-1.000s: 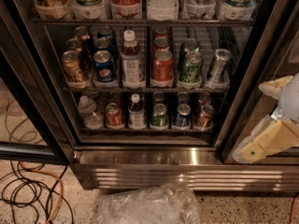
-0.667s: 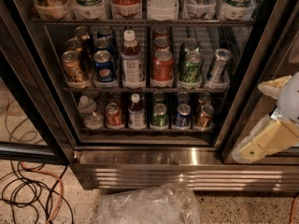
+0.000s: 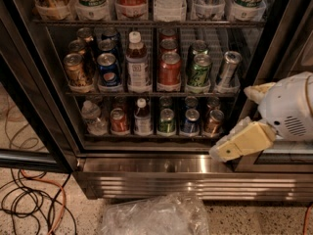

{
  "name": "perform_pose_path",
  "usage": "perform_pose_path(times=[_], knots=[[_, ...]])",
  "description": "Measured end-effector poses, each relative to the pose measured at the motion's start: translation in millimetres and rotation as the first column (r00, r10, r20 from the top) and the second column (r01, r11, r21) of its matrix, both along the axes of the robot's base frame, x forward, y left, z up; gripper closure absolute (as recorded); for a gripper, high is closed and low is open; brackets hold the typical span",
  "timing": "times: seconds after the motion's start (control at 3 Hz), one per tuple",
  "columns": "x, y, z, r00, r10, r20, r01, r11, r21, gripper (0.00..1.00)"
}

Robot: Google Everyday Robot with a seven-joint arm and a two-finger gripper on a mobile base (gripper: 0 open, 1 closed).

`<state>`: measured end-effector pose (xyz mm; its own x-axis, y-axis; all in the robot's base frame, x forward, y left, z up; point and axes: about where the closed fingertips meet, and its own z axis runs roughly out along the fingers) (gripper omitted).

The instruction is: Pick pepsi can from middle shelf of fridge

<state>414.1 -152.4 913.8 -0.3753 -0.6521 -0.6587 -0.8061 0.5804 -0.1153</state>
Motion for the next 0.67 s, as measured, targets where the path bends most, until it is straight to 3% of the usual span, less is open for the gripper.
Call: perform_pose_path(times=[0.33, 0.67], knots=[[-18.0, 11.4, 0.9, 0.9924, -0.122, -0.011, 0.123, 0.990, 0.076, 0.00], [-31.8, 49.6, -36.2, 0.9578, -0.271, -0.096, 0.285, 0.938, 0.196, 0.00]])
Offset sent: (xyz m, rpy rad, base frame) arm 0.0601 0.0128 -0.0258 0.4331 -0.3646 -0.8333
